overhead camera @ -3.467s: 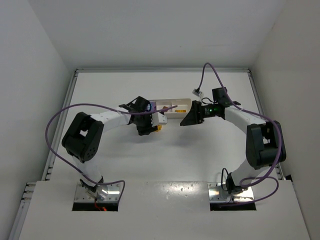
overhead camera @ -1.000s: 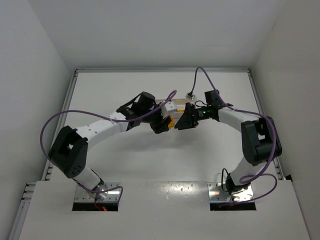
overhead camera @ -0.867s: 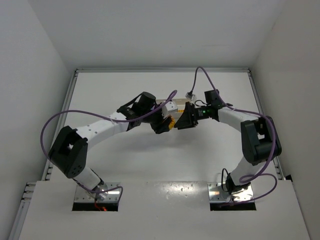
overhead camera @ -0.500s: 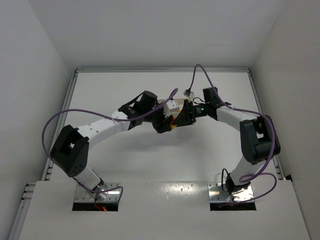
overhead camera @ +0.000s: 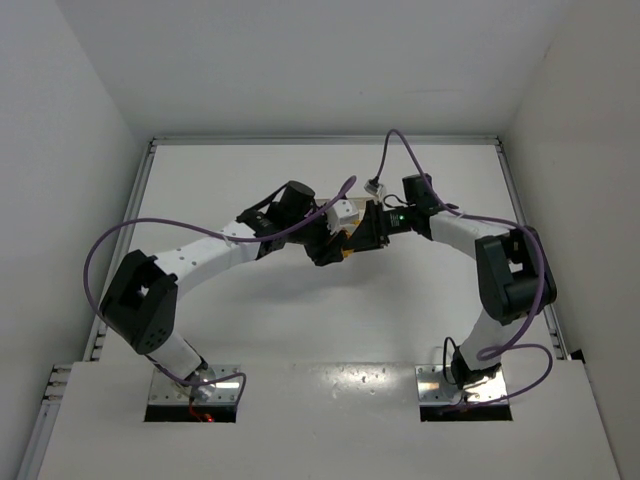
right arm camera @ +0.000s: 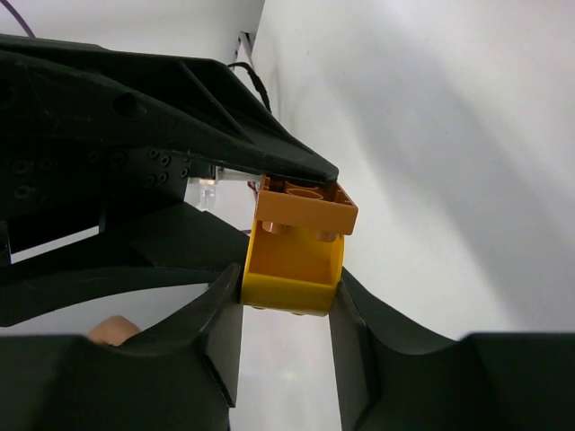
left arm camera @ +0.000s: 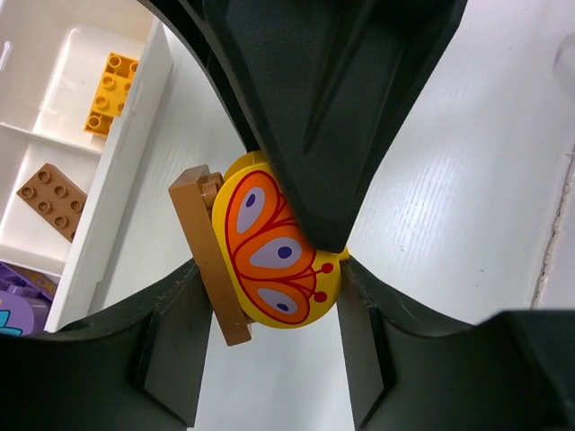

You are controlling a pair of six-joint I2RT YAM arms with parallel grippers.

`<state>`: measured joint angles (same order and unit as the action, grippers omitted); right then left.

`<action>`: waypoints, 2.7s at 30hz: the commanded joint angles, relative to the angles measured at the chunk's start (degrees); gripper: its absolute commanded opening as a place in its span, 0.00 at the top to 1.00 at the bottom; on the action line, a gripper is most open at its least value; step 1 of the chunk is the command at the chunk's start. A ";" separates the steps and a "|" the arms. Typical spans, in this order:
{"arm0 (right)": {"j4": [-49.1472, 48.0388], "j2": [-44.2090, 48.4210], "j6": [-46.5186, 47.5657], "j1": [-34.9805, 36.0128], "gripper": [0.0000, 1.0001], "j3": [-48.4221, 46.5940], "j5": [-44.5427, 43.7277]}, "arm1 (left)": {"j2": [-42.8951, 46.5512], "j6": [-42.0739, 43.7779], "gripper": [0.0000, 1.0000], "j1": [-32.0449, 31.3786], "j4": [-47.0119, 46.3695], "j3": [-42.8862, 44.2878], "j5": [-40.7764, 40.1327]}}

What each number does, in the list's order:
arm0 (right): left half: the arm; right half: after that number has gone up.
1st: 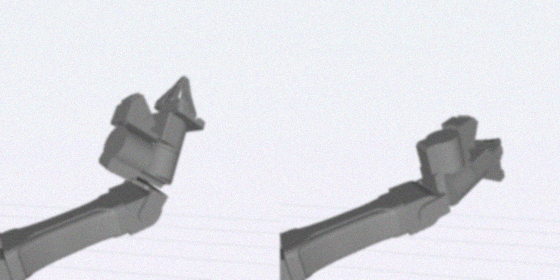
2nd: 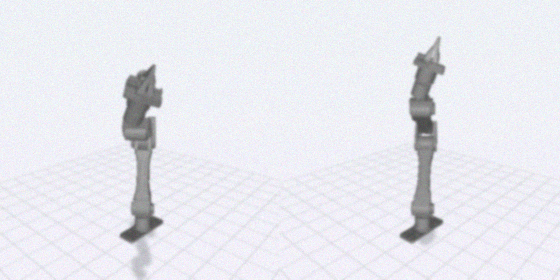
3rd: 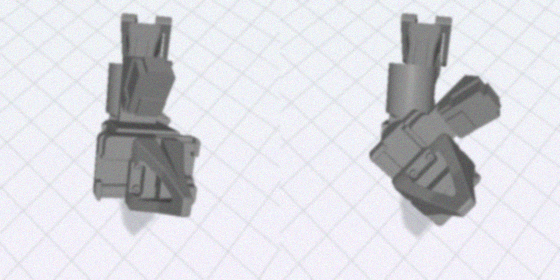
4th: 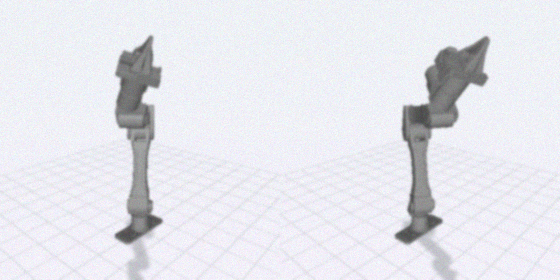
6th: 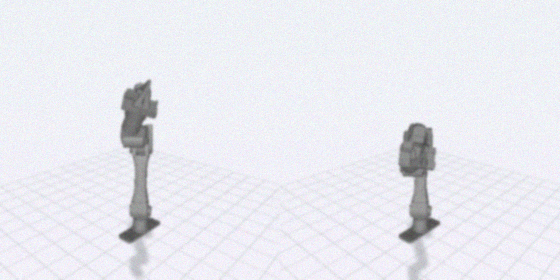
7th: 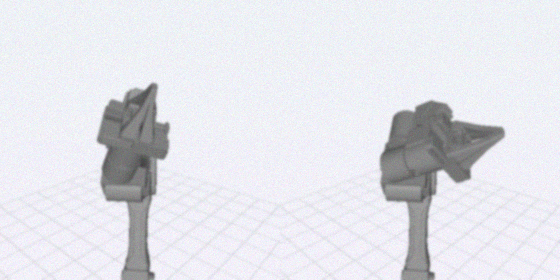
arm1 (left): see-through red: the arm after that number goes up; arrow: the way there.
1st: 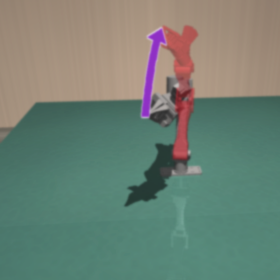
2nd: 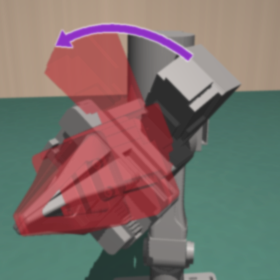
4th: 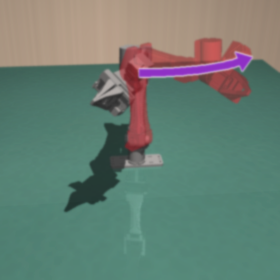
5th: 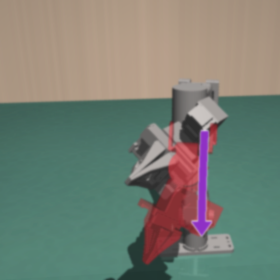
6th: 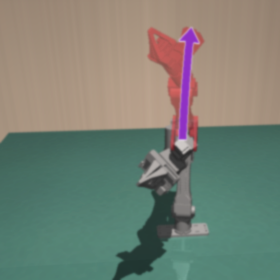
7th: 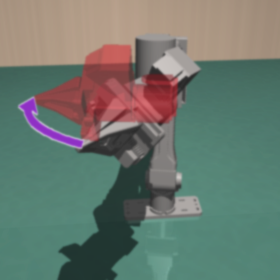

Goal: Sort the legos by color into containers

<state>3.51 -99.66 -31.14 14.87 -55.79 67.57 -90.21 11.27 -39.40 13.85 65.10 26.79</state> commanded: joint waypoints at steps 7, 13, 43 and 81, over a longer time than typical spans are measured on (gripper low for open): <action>-2.80 -0.27 -0.15 1.21 0.88 -3.01 3.97 | 0.74 -1.60 0.72 -1.82 -1.81 1.61 1.34; -2.28 0.77 1.52 1.21 0.96 -3.01 4.50 | 2.05 -1.07 0.23 -1.82 -1.28 0.29 2.92; 27.34 19.15 43.62 2.35 0.96 0.60 -5.61 | -7.95 4.38 0.22 15.14 17.62 9.52 48.18; 32.62 11.15 46.52 7.71 0.96 -7.14 -3.94 | -10.16 6.49 0.90 9.25 18.15 10.13 45.73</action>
<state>37.06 -88.71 13.76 22.26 -60.47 61.12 -100.05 16.05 -29.50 32.97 73.78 71.44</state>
